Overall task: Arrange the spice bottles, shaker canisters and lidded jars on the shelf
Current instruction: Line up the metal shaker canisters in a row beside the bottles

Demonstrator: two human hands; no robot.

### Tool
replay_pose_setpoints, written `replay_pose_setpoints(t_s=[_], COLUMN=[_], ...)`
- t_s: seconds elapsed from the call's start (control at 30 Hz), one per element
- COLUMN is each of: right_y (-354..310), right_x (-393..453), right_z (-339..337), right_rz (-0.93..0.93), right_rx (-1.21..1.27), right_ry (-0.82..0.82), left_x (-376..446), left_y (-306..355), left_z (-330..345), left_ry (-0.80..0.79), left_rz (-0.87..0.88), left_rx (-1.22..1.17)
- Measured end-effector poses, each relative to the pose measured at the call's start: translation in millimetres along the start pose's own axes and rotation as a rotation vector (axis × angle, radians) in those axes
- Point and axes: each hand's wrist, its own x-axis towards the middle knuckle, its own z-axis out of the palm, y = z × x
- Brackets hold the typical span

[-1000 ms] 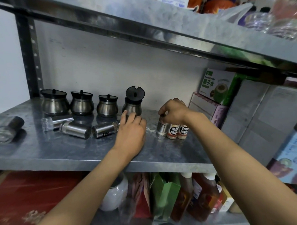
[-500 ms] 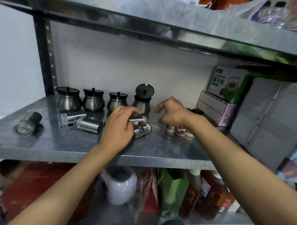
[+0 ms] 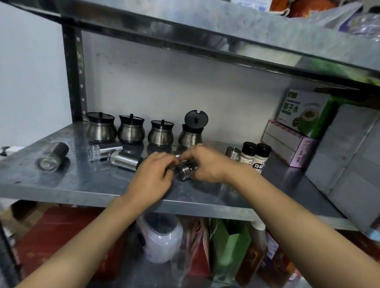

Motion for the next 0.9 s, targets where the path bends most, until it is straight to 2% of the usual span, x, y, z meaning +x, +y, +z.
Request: replay_pose_setpoints(t_s=[0.13, 0.27, 0.37, 0.47, 0.63, 0.8, 0.9], right_y=[-3, -3, -3, -3, 15, 37, 49], right_x=[5, 10, 13, 12, 8, 9, 10], right_z=[10, 13, 13, 6, -16, -33, -40], right_rz=[-0.036, -0.080, -0.125, -0.111, 0.050, 0.203, 0.257], right_rx=[-0.077, -0.183, -0.312, -0.262, -0.231, -0.043, 0.067], right_ry=[-0.035, 0.005, 0.038, 0.013, 0.069, 0.093, 0.120], left_x=[3, 4, 3, 3, 19, 40, 48], left_y=[-6, -9, -7, -6, 3, 23, 29], left_z=[-7, -9, -8, -9, -14, 1, 13], left_ry=[0.042, 0.083, 0.070, 0.050, 0.095, -0.003, -0.006], left_rz=[-0.008, -0.045, -0.012, 0.002, -0.102, -0.078, -0.079], left_rx=[-0.002, 0.022, 0.033, -0.009, -0.153, -0.154, -0.135])
